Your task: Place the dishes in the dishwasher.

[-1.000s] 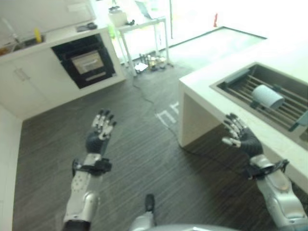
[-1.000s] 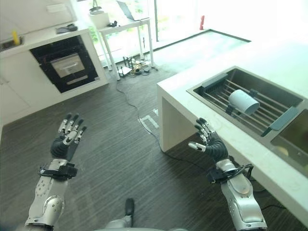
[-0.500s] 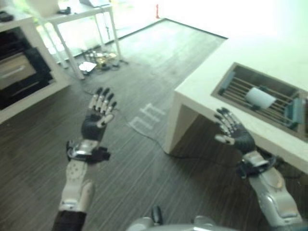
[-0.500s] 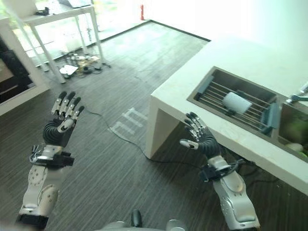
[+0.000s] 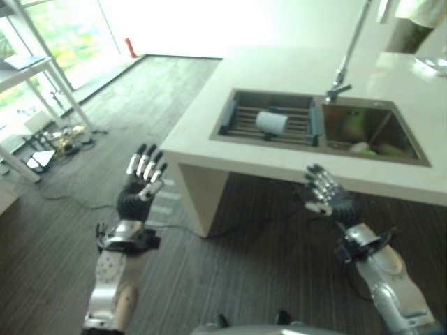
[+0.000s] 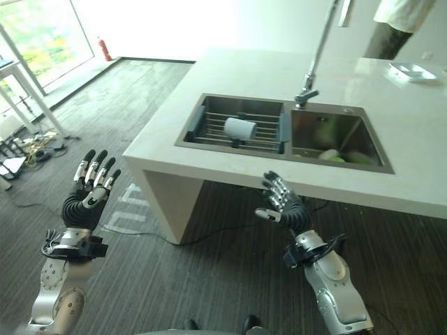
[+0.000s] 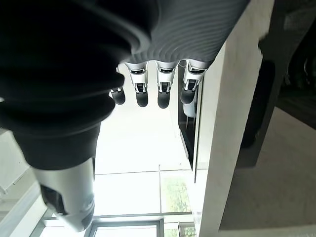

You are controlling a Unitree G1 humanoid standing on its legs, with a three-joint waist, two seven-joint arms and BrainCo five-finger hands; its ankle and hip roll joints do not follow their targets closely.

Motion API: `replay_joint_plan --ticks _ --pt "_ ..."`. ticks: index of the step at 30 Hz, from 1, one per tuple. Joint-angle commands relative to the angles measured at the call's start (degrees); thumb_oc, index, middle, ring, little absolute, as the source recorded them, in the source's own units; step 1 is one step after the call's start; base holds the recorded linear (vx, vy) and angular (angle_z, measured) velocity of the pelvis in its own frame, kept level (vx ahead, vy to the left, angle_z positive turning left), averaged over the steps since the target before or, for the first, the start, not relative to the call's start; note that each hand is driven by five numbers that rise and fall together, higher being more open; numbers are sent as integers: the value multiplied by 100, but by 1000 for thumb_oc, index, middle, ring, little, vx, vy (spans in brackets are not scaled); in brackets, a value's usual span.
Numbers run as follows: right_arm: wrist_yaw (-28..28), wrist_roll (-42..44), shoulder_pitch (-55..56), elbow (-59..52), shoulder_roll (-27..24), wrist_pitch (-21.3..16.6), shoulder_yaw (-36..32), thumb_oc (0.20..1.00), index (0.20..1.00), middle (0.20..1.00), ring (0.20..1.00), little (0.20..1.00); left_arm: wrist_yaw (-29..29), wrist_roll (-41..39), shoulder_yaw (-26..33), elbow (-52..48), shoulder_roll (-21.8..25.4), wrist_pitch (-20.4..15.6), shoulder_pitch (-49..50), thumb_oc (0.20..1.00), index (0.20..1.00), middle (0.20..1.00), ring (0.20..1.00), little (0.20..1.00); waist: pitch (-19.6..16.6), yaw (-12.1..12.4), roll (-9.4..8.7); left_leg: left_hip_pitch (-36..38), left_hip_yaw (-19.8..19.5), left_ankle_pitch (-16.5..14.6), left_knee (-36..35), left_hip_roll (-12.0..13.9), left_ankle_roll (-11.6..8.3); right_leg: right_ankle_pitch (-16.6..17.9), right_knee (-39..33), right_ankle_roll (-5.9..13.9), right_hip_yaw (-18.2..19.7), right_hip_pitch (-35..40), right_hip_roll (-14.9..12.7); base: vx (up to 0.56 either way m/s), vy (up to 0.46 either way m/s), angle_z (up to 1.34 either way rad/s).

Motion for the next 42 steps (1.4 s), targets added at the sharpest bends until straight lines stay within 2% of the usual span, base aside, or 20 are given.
replay_joint_plan --ticks 1,4,7,8,9,10,11,12,13,15,16,19,22,28,30,32,35,37,38,42 --pt "19 319 -407 -293 126 -483 -259 1000 1000 1000 1000 1000 -34 -271 52 -166 263 -274 -543 1000 1000 1000 1000 1000 206 -128 -285 529 -116 -403 772 99 -119 356 -387 272 573 220 -346 152 -253 -11" --pt "120 381 -264 -296 55 -502 -409 1000 1000 1000 1000 1000 -88 -298 60 -183 233 -291 -495 1000 1000 1000 1000 1000 207 -245 -272 374 -155 -128 1590 290 -276 295 -400 99 703 301 -230 152 -249 -14" --pt "212 336 -166 -327 42 -513 -473 1000 1000 1000 1000 1000 -153 -245 9 -168 139 -299 -462 1000 1000 1000 1000 1000 242 -314 -241 99 -309 -69 2246 188 -280 228 -402 -16 855 379 -172 193 -138 -2" --pt "135 263 -241 -328 84 -462 -420 1000 1000 1000 1000 1000 -132 -154 -28 -168 90 -268 -483 1000 1000 1000 1000 1000 288 -241 -245 -33 -563 -310 1914 -191 -99 235 -405 49 994 386 -190 216 42 2" --pt "105 228 -307 -302 120 -422 -371 1000 1000 1000 1000 1000 -139 -117 -40 -158 74 -282 -454 1000 1000 1000 1000 1000 286 -206 -188 1 -650 -386 1435 -336 -41 222 -384 92 1074 366 -150 298 172 -7" --pt "92 151 -335 -295 186 -386 -315 1000 1000 1000 1000 1000 -158 -65 -55 -169 83 -342 -358 1000 1000 1000 1000 1000 286 -164 -73 159 -708 -285 413 -356 -50 166 -367 156 1128 391 -90 259 183 -25" --pt "83 112 -333 -294 205 -387 -292 1000 1000 1000 1000 1000 -152 -50 -69 -168 94 -362 -342 1000 1000 1000 1000 1000 300 -146 -36 235 -724 -132 71 -322 -90 136 -369 166 1139 431 -68 269 207 -28" --pt "82 48 -319 -295 237 -407 -272 1000 1000 1000 1000 1000 -151 -37 -87 -161 116 -384 -339 1000 1000 1000 1000 1000 316 -108 19 213 -805 166 -331 -250 -183 87 -393 168 1157 509 -23 219 184 -32" --pt "86 34 -291 -324 213 -435 -277 1000 1000 1000 1000 1000 -170 -59 -99 -146 128 -421 -346 1000 1000 1000 1000 1000 353 -30 39 -51 -1004 420 -390 -194 -290 23 -434 153 1208 647 12 240 218 -10" --pt "38 71 -394 -332 68 -451 -259 1000 1000 1000 1000 1000 -245 -8 -96 -117 60 -513 -373 1000 1000 1000 1000 1000 428 169 -24 -447 -1281 624 -345 -230 -331 -142 -511 137 1310 1003 -42 299 354 -12" --pt "19 123 -443 -327 26 -441 -222 1000 1000 1000 1000 1000 -220 62 -66 -96 67 -531 -409 1000 1000 1000 1000 1000 413 216 -47 -510 -1197 661 -384 -143 -359 -217 -518 173 1257 1135 -119 281 394 -25" --pt "136 355 -266 -548 -18 -323 -310 1000 1000 1000 1000 1000 -93 -12 -16 -58 201 -484 -545 1000 1000 1000 1000 1000 287 209 -114 -367 -1056 556 -390 -176 -261 -239 -456 369 1089 1255 -338 232 358 -64" --pt "264 292 -188 -567 78 -309 -367 1000 1000 1000 1000 1000 -174 52 51 -4 239 -342 -706 1000 1000 1000 1000 1000 167 247 -166 -214 -1101 414 -390 -298 -104 -303 -123 452 952 1104 -479 225 324 -7" --pt "220 93 -447 -478 299 -121 -205 1000 1000 1000 1000 1000 -111 151 93 -3 219 -88 -721 1000 1000 1000 1000 1000 37 442 -245 -38 -1240 236 -390 -537 133 -203 298 485 923 973 -630 179 286 -4" --pt "264 15 -389 -449 317 -136 -197 1000 1000 1000 1000 1000 -102 154 135 -26 230 -48 -662 1000 1000 1000 1000 1000 23 466 -267 9 -1232 192 -390 -617 217 -78 638 490 950 865 -686 121 271 5" --pt "327 38 -367 -424 356 -128 -202 1000 1000 1000 1000 1000 -88 204 149 -50 215 -10 -608 1000 1000 1000 1000 1000 46 503 -269 75 -1214 134 -390 -666 284 146 1138 488 816 646 -805 100 228 7" --pt "436 63 -336 -460 391 -97 -145 1000 1000 1000 1000 1000 -81 327 207 -142 222 3 -500 1000 1000 1000 1000 1000 141 498 -224 199 -1162 40 -390 -658 317 207 1683 433 657 256 -785 89 137 -31" --pt "443 67 -340 -443 377 -87 -100 1000 1000 1000 1000 1000 5 453 206 -196 273 0 -501 1000 1000 1000 1000 1000 175 486 -212 221 -1165 32 -390 -618 263 -67 1285 337 553 172 -584 89 -16 -65" --pt "440 111 -303 -436 316 -123 -135 1000 1000 1000 1000 1000 47 467 175 -190 298 -13 -521 1000 1000 1000 1000 1000 180 437 -246 240 -1191 -10 -390 -648 249 -113 704 324 624 154 -465 120 -132 -71" --pt "343 208 -265 -428 309 -200 -212 1000 1000 1000 1000 1000 -14 525 81 -158 271 -111 -480 1000 1000 1000 1000 1000 221 254 -312 383 -1150 -187 -390 -724 269 490 -209 474 980 -10 -422 123 -203 -4"
